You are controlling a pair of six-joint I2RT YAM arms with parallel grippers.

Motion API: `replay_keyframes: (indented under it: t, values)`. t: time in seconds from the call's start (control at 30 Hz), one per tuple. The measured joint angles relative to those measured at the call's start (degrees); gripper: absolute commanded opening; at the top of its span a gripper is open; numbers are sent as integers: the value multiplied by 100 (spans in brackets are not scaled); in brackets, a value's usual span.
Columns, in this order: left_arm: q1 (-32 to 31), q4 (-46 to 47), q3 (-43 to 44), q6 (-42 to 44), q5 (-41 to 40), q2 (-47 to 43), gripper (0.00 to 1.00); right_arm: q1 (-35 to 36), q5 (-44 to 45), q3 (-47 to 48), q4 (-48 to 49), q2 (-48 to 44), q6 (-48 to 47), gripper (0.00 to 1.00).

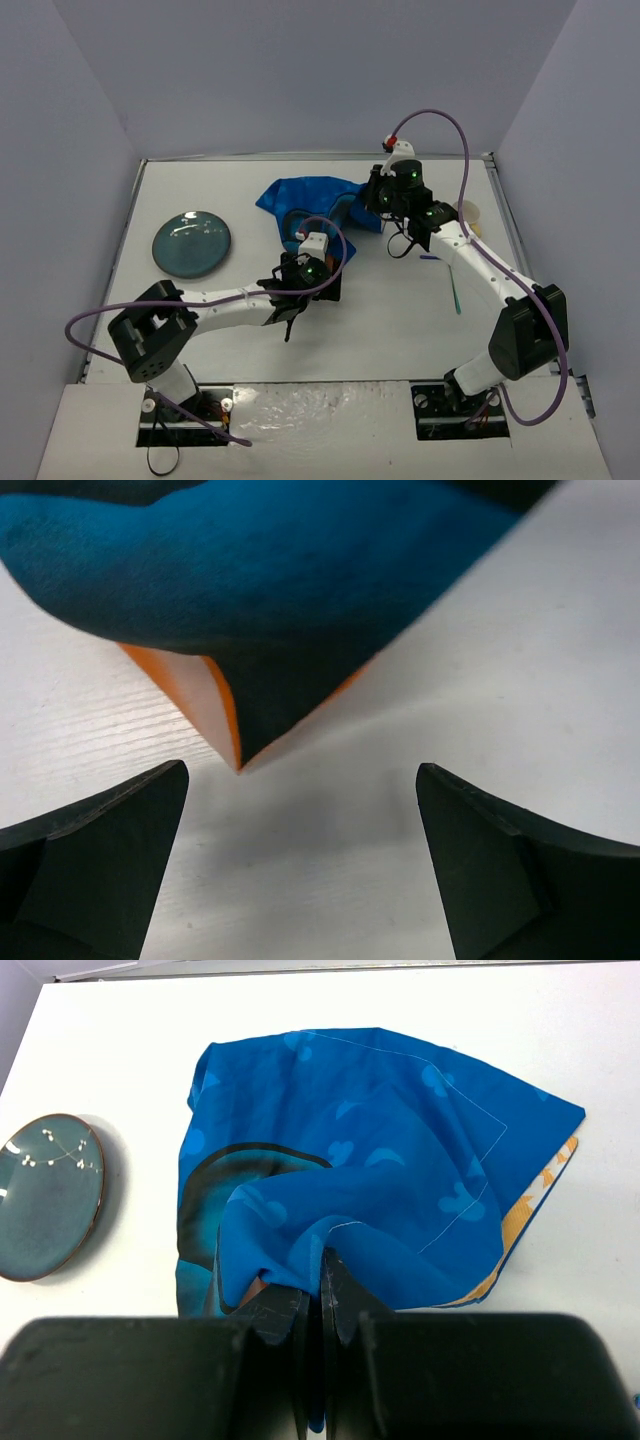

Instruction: Set the dinner table for one person

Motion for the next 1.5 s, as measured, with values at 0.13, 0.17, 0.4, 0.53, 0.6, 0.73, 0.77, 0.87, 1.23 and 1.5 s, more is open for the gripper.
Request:
replay_keyframes:
  t: [0.13,0.17,0.4,0.53,0.6,0.73,0.77,0.87,1.23,1.5]
  values:
    - [1,9,-3,-111,-438,294,87,0,-5,0,-8,0,14,0]
    - [2,14,-3,-133,-528,339,86,0,-6,0,-10,0,14,0]
    - [135,206,-5,-413,-837,573,77,0,-28,0,-14,-2,19,0]
    - [301,475,-84,-506,-831,709,69,0,-31,0,-22,-21,18,0]
    - [369,547,-99,-522,-832,788,63,0,-31,0,-34,-48,18,0]
    - [466,643,-100,-552,-817,870,35,0,-32,0,-46,-127,16,0]
    - [493,662,-102,-566,-804,872,28,0,-31,0,-47,-147,14,0]
    - [709,697,-108,-586,-741,850,3,-6,-31,0,-79,-193,-3,0]
    - [2268,-368,1330,1201,-349,-422,0,-413,-79,839,-476,-157,-416,0]
    - [3085,-1174,4380,3578,608,-137,0,-833,-339,2529,-519,530,-1051,0]
